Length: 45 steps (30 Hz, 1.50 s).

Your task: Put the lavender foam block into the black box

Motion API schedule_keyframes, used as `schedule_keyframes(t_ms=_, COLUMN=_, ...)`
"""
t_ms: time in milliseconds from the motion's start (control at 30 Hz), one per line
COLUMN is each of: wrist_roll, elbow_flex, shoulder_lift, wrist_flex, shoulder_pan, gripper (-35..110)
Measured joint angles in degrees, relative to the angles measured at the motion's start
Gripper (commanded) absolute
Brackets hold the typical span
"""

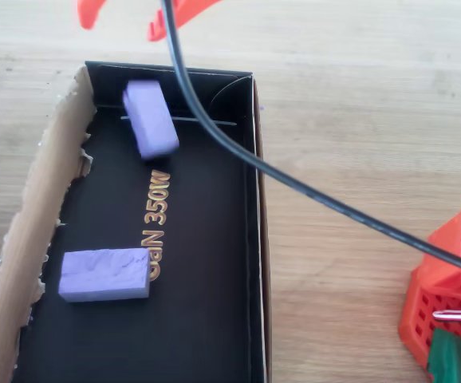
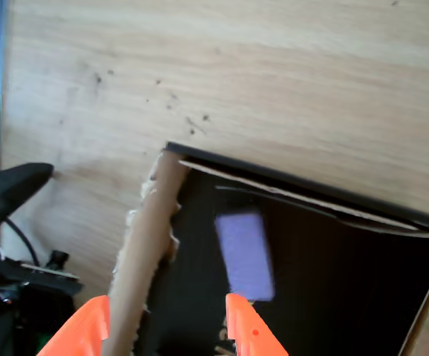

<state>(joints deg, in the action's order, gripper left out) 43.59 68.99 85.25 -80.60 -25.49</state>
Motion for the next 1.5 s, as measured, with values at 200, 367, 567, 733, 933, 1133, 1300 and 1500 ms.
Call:
schedule_keyframes(t_ms=200, wrist_roll=1.0, elbow_flex=0.2, shoulder_lift=3.0, wrist_flex=-2.0, shoulder_pan=-0.6, gripper=10)
schedule_keyframes(t_ms=367, wrist_roll=0.8, elbow_flex=5.8, shoulder_lift=10.1, wrist_flex=-1.7, shoulder_pan=-2.1, gripper=0)
schedule_keyframes(t_ms=567, wrist_roll=2.5, elbow_flex=14.5, shoulder_lift=20.7, wrist_flex=-2.5, shoulder_pan=-10.0, gripper=0)
schedule_keyframes(t_ms=733, wrist_roll=-6.6, elbow_flex=22.0, shoulder_lift=32.6, wrist_flex=-3.1, shoulder_pan=-20.8, gripper=0)
schedule_keyframes(t_ms=933, wrist_roll=-20.7, elbow_flex=40.1, shoulder_lift=51.1, wrist_flex=4.9, shoulder_pan=-45.0, gripper=0)
schedule_keyframes(t_ms=1133, wrist_roll=-25.9, elbow_flex=59.3, shoulder_lift=69.8, wrist_flex=12.8, shoulder_pan=-59.2, gripper=0)
schedule_keyframes(t_ms=1300, wrist_roll=-24.8, elbow_flex=69.7, shoulder_lift=83.0, wrist_flex=13.4, shoulder_pan=-60.0, gripper=0)
schedule_keyframes(t_ms=1500, wrist_roll=-23.6, elbow_flex=78.8, shoulder_lift=88.1, wrist_flex=17.6, shoulder_pan=-58.2, gripper=0)
